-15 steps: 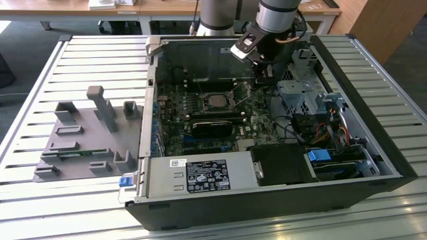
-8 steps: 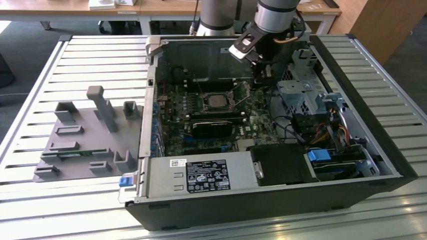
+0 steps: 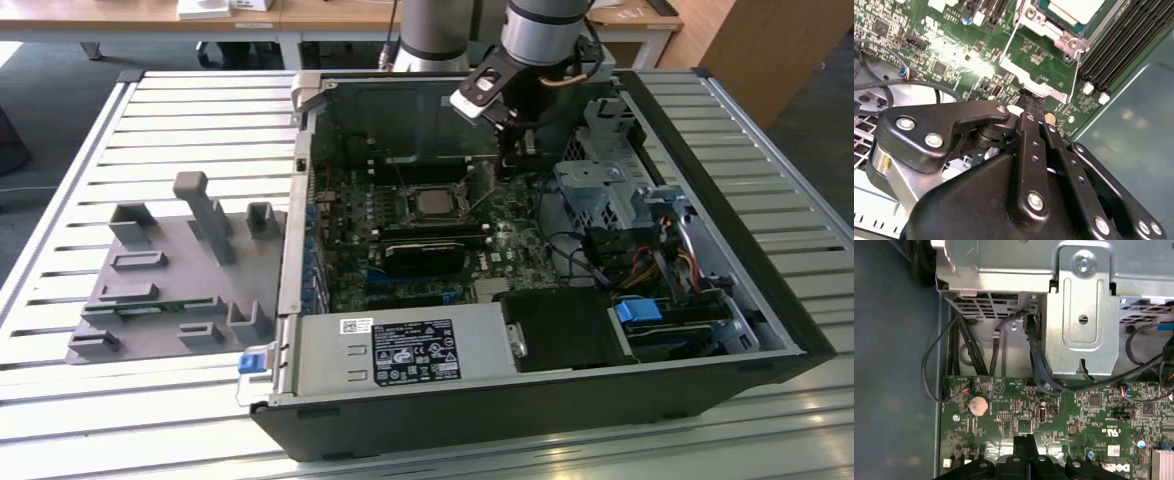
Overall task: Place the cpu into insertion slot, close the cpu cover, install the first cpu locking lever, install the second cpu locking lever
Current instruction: 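Close the cpu cover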
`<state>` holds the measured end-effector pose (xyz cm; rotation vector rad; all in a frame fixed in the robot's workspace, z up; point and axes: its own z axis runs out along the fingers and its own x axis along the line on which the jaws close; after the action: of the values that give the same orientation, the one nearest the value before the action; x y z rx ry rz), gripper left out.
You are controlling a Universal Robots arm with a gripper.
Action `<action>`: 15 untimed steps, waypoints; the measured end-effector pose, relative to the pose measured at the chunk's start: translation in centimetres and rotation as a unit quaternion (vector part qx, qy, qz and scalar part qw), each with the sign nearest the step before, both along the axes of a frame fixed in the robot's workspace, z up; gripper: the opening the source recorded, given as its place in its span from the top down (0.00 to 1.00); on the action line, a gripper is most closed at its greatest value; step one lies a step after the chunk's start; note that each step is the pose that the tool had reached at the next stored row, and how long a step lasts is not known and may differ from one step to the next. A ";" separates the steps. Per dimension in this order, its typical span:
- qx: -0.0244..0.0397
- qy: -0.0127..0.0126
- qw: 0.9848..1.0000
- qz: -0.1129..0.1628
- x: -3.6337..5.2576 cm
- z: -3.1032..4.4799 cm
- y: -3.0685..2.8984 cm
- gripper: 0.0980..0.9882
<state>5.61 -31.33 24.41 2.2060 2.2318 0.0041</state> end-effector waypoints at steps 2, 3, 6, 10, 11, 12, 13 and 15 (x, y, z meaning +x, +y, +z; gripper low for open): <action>0.000 0.000 1.000 0.000 -0.29 0.01 0.00 0.98; 0.000 0.000 1.000 0.000 -0.37 0.00 -0.01 0.98; 0.000 0.000 1.000 0.000 -0.57 0.00 0.00 0.98; 0.000 0.000 1.000 0.000 -0.78 0.00 0.00 0.98; 0.000 0.000 1.000 0.000 -0.81 0.00 0.00 0.98; 0.000 0.000 1.000 0.000 -0.82 0.00 0.00 0.98; 0.000 0.000 1.000 0.000 -0.83 0.00 0.00 0.98; 0.000 0.000 1.000 0.000 -0.86 0.00 0.00 0.98</action>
<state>4.75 -31.33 24.42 2.2060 2.2318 0.0040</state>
